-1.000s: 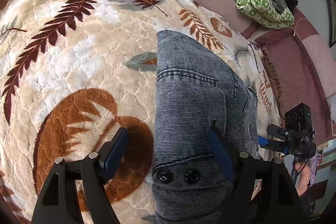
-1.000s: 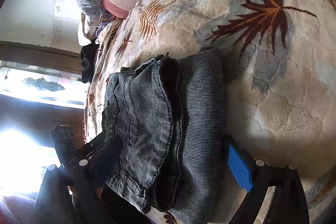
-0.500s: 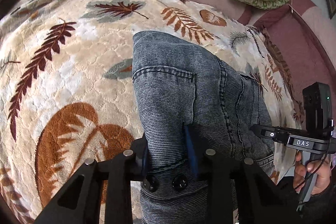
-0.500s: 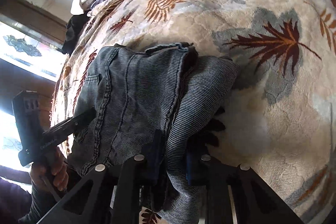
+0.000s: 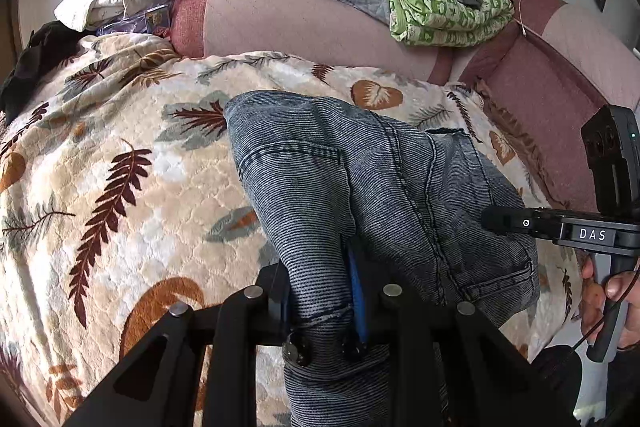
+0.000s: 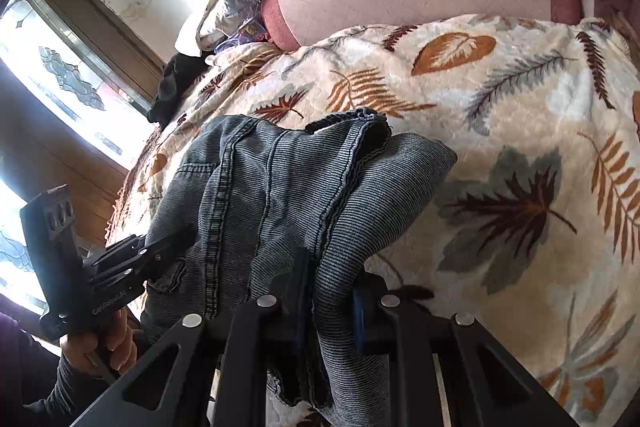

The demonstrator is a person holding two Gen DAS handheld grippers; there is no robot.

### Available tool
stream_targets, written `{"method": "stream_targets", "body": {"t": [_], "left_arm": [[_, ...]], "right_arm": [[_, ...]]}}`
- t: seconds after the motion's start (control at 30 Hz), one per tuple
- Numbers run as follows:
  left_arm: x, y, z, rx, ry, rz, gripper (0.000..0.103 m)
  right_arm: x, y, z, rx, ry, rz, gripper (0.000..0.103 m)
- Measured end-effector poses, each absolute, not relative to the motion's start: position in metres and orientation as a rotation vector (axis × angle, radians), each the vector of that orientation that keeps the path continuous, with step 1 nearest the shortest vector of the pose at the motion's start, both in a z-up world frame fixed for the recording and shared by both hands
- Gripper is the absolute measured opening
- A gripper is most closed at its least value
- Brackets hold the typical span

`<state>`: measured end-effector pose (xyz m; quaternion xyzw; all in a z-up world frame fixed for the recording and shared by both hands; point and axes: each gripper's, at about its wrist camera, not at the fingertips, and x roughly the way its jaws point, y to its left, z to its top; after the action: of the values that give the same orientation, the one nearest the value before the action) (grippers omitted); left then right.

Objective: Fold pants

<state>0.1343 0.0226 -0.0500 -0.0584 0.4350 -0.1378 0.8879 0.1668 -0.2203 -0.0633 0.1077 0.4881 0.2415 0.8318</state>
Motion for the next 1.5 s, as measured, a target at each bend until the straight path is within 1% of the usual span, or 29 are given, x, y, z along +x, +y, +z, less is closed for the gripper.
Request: {"method": "stream_targets", "body": {"t": [0.17, 0.5, 0.6, 0.67, 0.7, 0.73, 0.77, 0.8, 0.87, 1.0, 1.07, 1.17, 1.27, 1.33, 1.43, 1.5], "left_arm": [[0.154, 0.025, -0.059, -0.134, 0.919, -0.275, 0.025], [0.173, 0.040, -0.113, -0.143, 1.002, -0.247, 0.025], [0.173, 0.042, -0.120, -0.162, 1.000, -0.242, 0.027], [0.173, 0.044, -0.121, -0.171, 0.999, -0.226, 0.034], [0.173, 0.045, -0.121, -0.172, 1.004, -0.213, 0.040], [0.171, 0.048, -0.119, -0.173, 1.006, -0.201, 0.046], [0.169, 0.051, -0.115, -0.173, 0.998, -0.188, 0.050], [0.165, 0.053, -0.110, -0.173, 0.982, -0.179, 0.052], [0.156, 0.060, -0.099, -0.180, 0.951, -0.161, 0.063], [0.133, 0.067, -0.081, -0.136, 0.909, -0.073, 0.063], [0.124, 0.067, -0.079, -0.126, 0.906, -0.054, 0.064], [0.114, 0.056, -0.087, -0.087, 0.901, -0.035, 0.064], [0.112, 0.043, -0.112, -0.048, 0.963, -0.021, 0.065], [0.110, 0.040, -0.121, -0.024, 0.954, 0.015, 0.066], [0.107, 0.045, -0.112, -0.061, 0.965, 0.020, 0.068], [0.102, 0.046, -0.101, -0.077, 0.960, 0.010, 0.068]], "right_arm": [[0.188, -0.215, -0.066, 0.231, 1.040, 0.505, 0.019], [0.208, -0.201, -0.125, 0.269, 1.125, 0.479, 0.019], [0.210, -0.204, -0.135, 0.275, 1.141, 0.456, 0.019], [0.211, -0.207, -0.140, 0.287, 1.156, 0.448, 0.024], [0.210, -0.208, -0.142, 0.280, 1.164, 0.442, 0.025], [0.208, -0.209, -0.141, 0.273, 1.163, 0.438, 0.028], [0.206, -0.210, -0.139, 0.268, 1.160, 0.430, 0.032], [0.203, -0.213, -0.135, 0.266, 1.151, 0.419, 0.032], [0.196, -0.218, -0.124, 0.248, 1.122, 0.379, 0.037], [0.167, -0.214, -0.094, 0.176, 1.028, 0.369, 0.039], [0.151, -0.204, -0.089, 0.127, 1.000, 0.376, 0.047], [0.137, -0.188, -0.106, 0.044, 1.009, 0.354, 0.049], [0.133, -0.178, -0.142, -0.022, 1.081, 0.329, 0.051], [0.129, -0.176, -0.147, -0.030, 1.066, 0.317, 0.052], [0.126, -0.178, -0.130, -0.027, 1.063, 0.307, 0.055], [0.115, -0.184, -0.110, -0.014, 0.993, 0.299, 0.060]]}}
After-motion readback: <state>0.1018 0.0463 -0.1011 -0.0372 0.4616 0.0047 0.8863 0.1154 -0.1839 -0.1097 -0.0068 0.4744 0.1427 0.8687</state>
